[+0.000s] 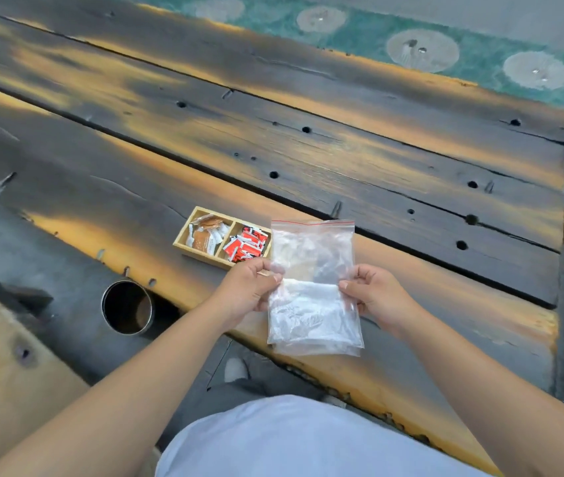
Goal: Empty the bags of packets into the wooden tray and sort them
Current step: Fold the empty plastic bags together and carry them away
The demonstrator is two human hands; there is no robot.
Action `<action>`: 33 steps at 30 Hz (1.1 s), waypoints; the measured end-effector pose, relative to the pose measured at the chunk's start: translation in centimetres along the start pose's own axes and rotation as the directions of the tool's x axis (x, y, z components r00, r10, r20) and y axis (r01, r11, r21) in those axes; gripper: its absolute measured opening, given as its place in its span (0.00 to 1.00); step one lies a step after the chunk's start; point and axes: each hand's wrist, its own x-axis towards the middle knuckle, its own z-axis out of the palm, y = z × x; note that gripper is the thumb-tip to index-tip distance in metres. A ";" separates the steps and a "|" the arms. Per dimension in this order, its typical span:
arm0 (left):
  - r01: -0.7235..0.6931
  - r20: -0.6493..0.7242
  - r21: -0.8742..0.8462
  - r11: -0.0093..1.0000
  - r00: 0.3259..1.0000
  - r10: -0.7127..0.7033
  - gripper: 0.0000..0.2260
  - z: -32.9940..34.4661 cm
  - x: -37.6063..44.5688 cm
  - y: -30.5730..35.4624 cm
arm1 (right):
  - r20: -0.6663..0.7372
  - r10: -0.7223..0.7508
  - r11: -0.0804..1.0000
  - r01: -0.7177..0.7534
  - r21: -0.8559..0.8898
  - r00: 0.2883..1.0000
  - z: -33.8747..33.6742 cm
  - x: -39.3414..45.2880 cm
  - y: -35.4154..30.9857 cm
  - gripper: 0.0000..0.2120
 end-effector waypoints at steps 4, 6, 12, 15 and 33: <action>-0.040 0.016 -0.172 0.984 0.999 0.043 0.07 -4.2 -1.4 -0.7 | 0.154 -0.020 0.993 0.001 0.121 0.988 3.6 0.7 -1.9 0.07; -0.084 -0.005 -0.245 0.966 0.996 0.086 0.08 -6.5 -2.2 -0.9 | 0.194 -0.021 0.974 -0.023 0.224 0.981 6.0 1.0 -3.3 0.15; -0.207 -0.133 -0.394 0.895 0.977 0.167 0.17 -14.1 -5.5 -1.4 | 0.302 0.040 0.978 -0.099 0.182 0.952 14.8 3.1 -5.7 0.20; -0.239 -0.264 -0.384 0.892 0.954 0.142 0.13 -18.2 -6.6 -2.7 | 0.332 0.039 0.998 -0.056 0.043 0.943 20.6 4.6 -6.1 0.12; -0.002 -0.392 -0.727 0.686 0.822 -0.414 0.10 -35.8 -13.9 -15.3 | 0.519 0.285 0.884 -0.011 -0.468 0.806 49.2 8.8 -3.2 0.12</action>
